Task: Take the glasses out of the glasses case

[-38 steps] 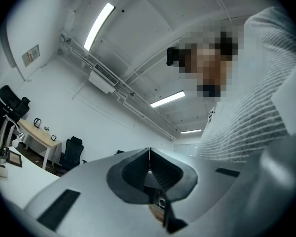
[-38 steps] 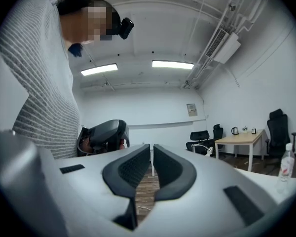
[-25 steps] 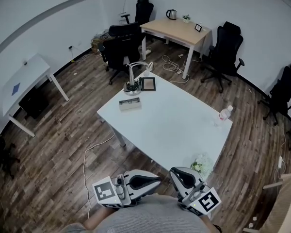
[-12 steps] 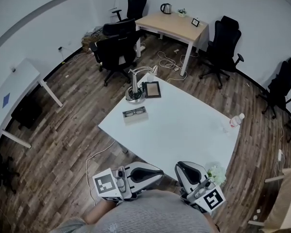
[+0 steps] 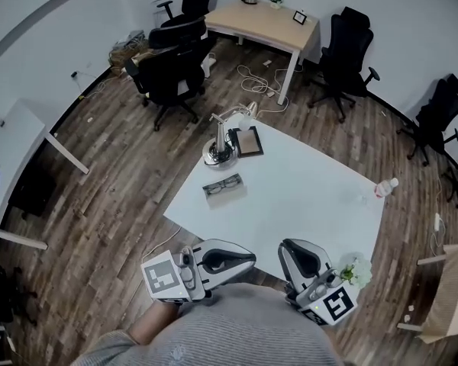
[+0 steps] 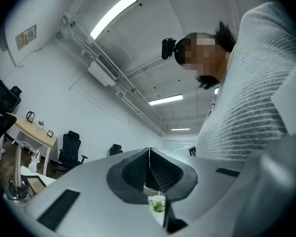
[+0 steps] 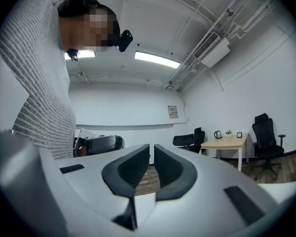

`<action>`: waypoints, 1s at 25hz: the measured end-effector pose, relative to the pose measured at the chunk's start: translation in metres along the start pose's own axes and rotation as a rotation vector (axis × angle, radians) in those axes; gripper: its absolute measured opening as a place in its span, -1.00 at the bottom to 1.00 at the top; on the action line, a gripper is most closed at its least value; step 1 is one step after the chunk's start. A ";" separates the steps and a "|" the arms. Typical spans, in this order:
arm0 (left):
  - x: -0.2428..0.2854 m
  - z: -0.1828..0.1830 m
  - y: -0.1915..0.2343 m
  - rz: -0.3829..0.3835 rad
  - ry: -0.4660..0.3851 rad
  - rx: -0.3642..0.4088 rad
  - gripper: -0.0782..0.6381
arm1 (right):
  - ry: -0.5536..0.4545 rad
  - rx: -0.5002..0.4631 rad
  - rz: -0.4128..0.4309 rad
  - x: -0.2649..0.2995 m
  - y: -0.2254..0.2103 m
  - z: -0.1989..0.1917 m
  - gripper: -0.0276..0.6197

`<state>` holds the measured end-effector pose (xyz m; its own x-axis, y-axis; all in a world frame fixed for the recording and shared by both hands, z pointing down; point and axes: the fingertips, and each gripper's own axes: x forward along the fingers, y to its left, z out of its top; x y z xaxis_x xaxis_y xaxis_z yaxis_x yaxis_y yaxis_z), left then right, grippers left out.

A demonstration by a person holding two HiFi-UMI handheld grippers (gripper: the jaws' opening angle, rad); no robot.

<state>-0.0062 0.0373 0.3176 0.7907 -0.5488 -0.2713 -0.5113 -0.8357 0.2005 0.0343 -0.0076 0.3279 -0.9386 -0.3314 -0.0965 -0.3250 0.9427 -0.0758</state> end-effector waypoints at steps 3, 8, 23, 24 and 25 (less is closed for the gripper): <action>-0.016 0.009 0.021 -0.031 0.004 -0.001 -0.74 | -0.009 0.000 -0.030 0.024 0.005 -0.002 -0.86; -0.036 0.011 0.051 -0.075 0.029 -0.017 -0.74 | -0.006 -0.003 -0.095 0.045 0.005 -0.009 -0.86; -0.037 -0.019 0.095 -0.121 0.161 -0.010 -0.69 | 0.000 -0.001 -0.192 0.049 -0.009 -0.020 -0.85; -0.037 -0.021 0.100 -0.110 0.174 0.000 -0.58 | 0.000 -0.001 -0.193 0.050 -0.009 -0.021 -0.85; -0.038 -0.023 0.105 -0.102 0.189 0.010 -0.48 | 0.001 0.000 -0.194 0.051 -0.010 -0.022 -0.85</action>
<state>-0.0823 -0.0293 0.3705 0.8869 -0.4491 -0.1078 -0.4285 -0.8872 0.1711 -0.0127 -0.0327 0.3455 -0.8585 -0.5067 -0.0788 -0.4997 0.8612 -0.0927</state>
